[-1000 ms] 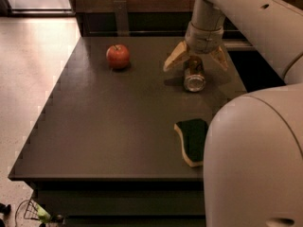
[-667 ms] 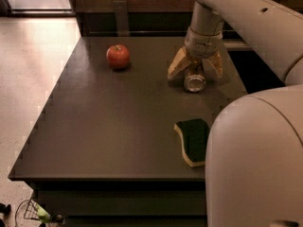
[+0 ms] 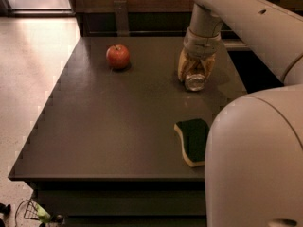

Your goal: Place orange can upright

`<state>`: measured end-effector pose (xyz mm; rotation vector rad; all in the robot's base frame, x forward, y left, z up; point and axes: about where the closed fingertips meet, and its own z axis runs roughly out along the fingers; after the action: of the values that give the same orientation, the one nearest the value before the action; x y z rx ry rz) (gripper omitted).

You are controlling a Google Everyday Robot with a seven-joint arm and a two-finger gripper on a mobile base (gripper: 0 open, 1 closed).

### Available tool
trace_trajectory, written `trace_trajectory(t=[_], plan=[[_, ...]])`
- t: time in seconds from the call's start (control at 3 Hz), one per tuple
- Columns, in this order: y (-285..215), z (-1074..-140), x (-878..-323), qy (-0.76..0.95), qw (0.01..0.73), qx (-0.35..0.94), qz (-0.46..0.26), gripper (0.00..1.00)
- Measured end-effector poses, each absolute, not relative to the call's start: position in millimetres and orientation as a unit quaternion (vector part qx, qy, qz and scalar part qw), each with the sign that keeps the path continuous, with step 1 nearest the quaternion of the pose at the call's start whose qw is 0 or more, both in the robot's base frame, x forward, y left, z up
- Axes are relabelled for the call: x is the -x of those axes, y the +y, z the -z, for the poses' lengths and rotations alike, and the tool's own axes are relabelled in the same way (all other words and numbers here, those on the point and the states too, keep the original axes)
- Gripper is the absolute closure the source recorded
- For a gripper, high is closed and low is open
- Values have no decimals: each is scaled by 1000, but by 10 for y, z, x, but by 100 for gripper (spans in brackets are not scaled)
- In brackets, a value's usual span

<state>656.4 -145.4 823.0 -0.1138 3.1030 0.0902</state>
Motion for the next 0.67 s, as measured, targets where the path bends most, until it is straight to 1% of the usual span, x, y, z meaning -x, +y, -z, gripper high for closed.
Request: trace_trajectory(t=[0.33, 0.67], plan=[[-1431, -8194, -6608, 999, 23, 37, -31, 99], [-1429, -8199, -6612, 999, 23, 37, -31, 100]])
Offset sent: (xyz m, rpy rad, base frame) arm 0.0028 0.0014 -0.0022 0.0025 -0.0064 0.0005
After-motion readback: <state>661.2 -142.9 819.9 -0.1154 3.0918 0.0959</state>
